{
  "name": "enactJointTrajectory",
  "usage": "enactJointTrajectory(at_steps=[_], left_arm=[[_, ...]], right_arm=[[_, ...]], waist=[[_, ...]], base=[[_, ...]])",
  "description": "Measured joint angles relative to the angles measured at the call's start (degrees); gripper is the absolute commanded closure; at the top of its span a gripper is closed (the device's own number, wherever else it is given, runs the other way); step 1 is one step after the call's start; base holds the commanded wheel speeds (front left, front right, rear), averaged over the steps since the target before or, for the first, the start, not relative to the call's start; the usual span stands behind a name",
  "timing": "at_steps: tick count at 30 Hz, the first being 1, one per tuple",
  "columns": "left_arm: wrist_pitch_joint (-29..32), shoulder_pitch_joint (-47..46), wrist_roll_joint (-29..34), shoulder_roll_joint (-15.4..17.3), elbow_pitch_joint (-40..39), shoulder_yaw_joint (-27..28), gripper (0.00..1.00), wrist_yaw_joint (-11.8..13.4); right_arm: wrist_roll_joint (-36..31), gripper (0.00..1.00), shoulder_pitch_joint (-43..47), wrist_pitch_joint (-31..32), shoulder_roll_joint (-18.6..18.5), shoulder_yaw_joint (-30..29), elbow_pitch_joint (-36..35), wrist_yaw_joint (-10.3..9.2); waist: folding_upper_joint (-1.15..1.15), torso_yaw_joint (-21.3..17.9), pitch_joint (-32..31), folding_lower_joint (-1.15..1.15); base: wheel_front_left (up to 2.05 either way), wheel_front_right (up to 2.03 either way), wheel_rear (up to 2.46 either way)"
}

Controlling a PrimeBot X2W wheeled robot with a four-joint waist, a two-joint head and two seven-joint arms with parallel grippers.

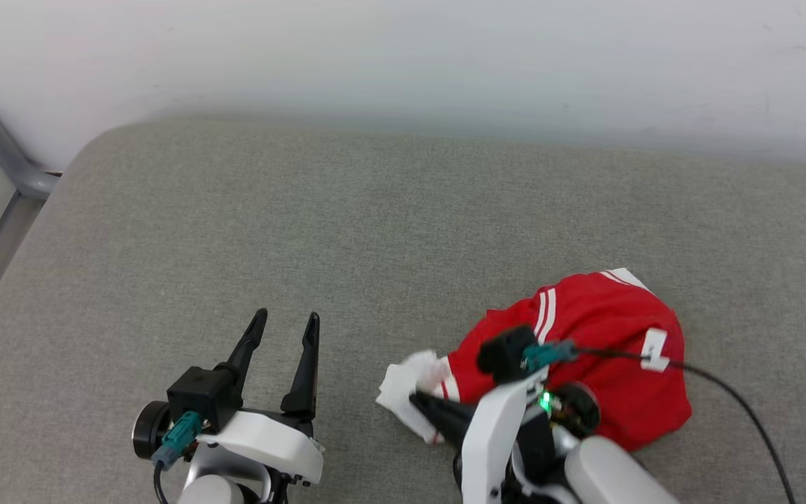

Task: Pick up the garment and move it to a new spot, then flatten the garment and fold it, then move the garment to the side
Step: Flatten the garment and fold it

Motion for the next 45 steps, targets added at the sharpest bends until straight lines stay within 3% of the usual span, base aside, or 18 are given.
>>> enactJointTrajectory(at_steps=[4, 5, 6, 7, 8, 13, 17, 24, 31, 36, 40, 45], left_arm=[[0.0, 0.0, 0.0, 0.0, 0.3, -0.4, 0.0, -0.1], [0.0, 0.0, 0.0, -0.1, 0.3, -0.4, 0.0, -0.1], [0.0, 0.0, 0.0, -0.1, 0.3, -0.4, 0.0, -0.1], [0.0, 0.0, 0.0, -0.1, 0.4, -0.4, 0.0, -0.1], [0.0, 0.1, 0.0, -0.1, 0.4, -0.4, 0.0, -0.2], [0.0, 0.7, 0.0, -0.1, 1.0, -0.4, 0.0, -0.1], [0.0, 1.6, 0.0, -0.1, 1.3, -0.5, 0.0, -0.1], [0.0, 3.0, 0.1, -0.1, 1.4, -0.4, 0.0, 0.3], [0.0, 3.3, 0.1, -0.1, 1.0, -0.5, 0.0, 0.5], [0.0, 3.3, 0.0, -0.1, 0.5, -0.3, 0.0, 0.8], [0.0, 2.9, 0.0, -0.1, 0.1, -0.6, 0.0, 0.8], [0.0, 0.4, -0.2, 0.0, -1.1, -0.7, 0.0, 0.4]], right_arm=[[0.3, 1.0, 2.6, -0.9, 0.0, 1.4, 5.6, 0.0], [0.5, 0.83, 2.8, -1.7, 0.0, 1.4, 6.4, 0.0], [0.5, 0.5, 2.9, -2.8, 0.0, 1.5, 6.8, 0.0], [0.5, 0.03, 2.9, -4.2, 0.0, 1.6, 6.9, 0.0], [0.8, 0.0, 2.9, -6.2, 0.0, 1.6, 6.6, 0.0], [-0.4, 0.0, 2.6, -17.3, 0.1, 0.5, 3.7, 0.0], [-3.7, 0.0, 2.7, -23.7, 0.1, -3.9, 2.1, 0.0], [-10.0, 0.0, 6.1, -25.2, 0.1, -17.6, -0.6, 0.0], [-15.5, 0.0, 11.7, -20.4, 0.1, -32.3, -5.9, 0.0], [-16.3, 0.0, 13.2, -13.2, -0.4, -40.4, -6.3, 0.0], [-15.5, 0.0, 11.4, -5.3, -3.3, -43.6, -3.1, 0.0], [-12.5, 0.0, 3.6, 4.4, -6.8, -41.3, 0.2, 0.0]], waist=[[0.0, 0.2, 0.1, 0.0], [0.0, 0.2, 0.2, 0.0], [0.0, 0.1, 0.2, 0.0], [0.0, 0.0, 0.1, 0.0], [0.0, -0.1, 0.0, 0.0], [0.0, -0.7, -1.3, 0.0], [0.0, -1.2, -2.9, 0.0], [0.0, -2.6, -5.1, -0.01], [0.0, -3.9, -5.5, -0.01], [0.0, -4.7, -5.1, -0.01], [0.0, -4.9, -3.8, -0.01], [0.0, -4.4, -0.5, 0.0]], base=[[0.0, 0.0, 0.0], [0.0, 0.0, 0.0], [0.0, 0.0, 0.0], [0.0, 0.0, 0.0], [0.0, 0.0, 0.0], [0.0, 0.0, 0.0], [0.0, 0.0, 0.0], [0.0, 0.0, 0.0], [0.0, 0.0, 0.0], [0.0, 0.0, 0.0], [0.0, 0.0, 0.0], [0.0, 0.0, 0.0]])
